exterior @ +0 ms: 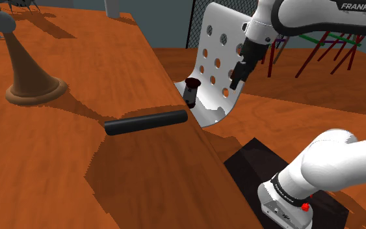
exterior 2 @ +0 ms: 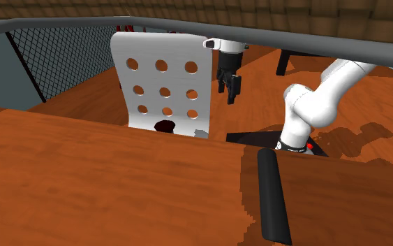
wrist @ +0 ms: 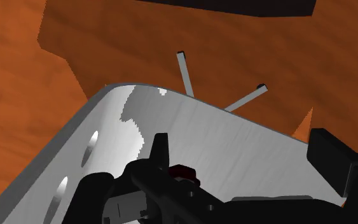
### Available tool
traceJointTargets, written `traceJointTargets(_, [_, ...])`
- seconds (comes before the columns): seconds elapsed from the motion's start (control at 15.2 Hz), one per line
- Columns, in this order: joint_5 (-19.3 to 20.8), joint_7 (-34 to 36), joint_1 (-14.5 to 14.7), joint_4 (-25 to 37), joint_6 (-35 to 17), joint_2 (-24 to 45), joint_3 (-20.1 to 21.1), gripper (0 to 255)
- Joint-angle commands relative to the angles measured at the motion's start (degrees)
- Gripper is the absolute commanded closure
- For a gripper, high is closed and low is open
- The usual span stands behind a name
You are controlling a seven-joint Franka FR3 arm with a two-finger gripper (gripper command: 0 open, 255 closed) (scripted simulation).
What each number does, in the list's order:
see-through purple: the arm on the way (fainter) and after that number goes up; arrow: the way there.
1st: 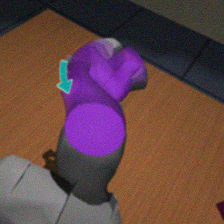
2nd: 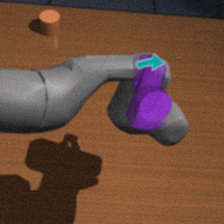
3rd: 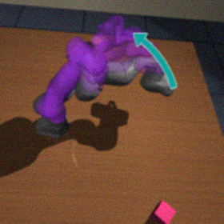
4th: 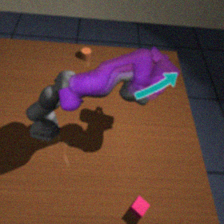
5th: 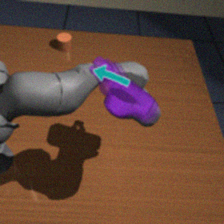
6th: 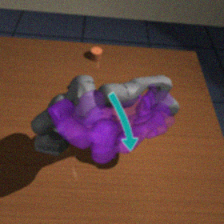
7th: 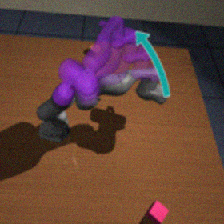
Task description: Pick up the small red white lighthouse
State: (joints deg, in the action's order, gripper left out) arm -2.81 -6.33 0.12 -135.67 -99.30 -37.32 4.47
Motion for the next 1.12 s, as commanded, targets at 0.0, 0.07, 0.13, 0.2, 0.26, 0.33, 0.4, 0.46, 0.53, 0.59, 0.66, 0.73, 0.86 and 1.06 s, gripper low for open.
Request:
traceJointTargets(0.0, [0.6, 1.4, -0.5, 0.1, -4.1, 3.3, 1.0, 0])
traceJointTargets(0.07, [1.0, 2.2, -0.8, 0.3, -6.1, 5.1, 1.4, 0])
traceJointTargets(0.13, [1.4, 2.9, -1.1, 0.6, -8.0, 6.9, 1.9, 0])
traceJointTargets(0.2, [1.9, 3.7, -1.4, 1.0, -9.8, 8.7, 2.3, 0])
traceJointTargets(0.26, [2.5, 4.5, -1.8, 1.5, -11.6, 10.6, 2.7, 0])
traceJointTargets(0.33, [3.1, 5.4, -2.1, 2.0, -13.3, 12.5, 3.1, 0])
traceJointTargets(0.4, [3.7, 6.3, -2.5, 2.7, -15.0, 14.5, 3.5, 0])
traceJointTargets(0.46, [4.5, 7.2, -2.8, 3.4, -16.6, 16.5, 3.9, 0])
traceJointTargets(0.53, [5.2, 8.2, -3.2, 4.2, -18.1, 18.5, 4.3, 0])
traceJointTargets(0.59, [6.1, 9.2, -3.5, 5.1, -19.5, 20.5, 4.7, 0])
traceJointTargets(0.66, [7.0, 10.2, -3.9, 6.0, -20.9, 22.6, 5.0, 0])
traceJointTargets(0.73, [8.0, 11.3, -4.2, 7.1, -22.2, 24.6, 5.3, 0])
traceJointTargets(0.86, [10.2, 13.5, -4.8, 9.4, -24.4, 28.8, 5.7, 0])
traceJointTargets(1.06, [13.3, 16.6, -5.3, 13.0, -26.9, 34.3, 6.0, 0])
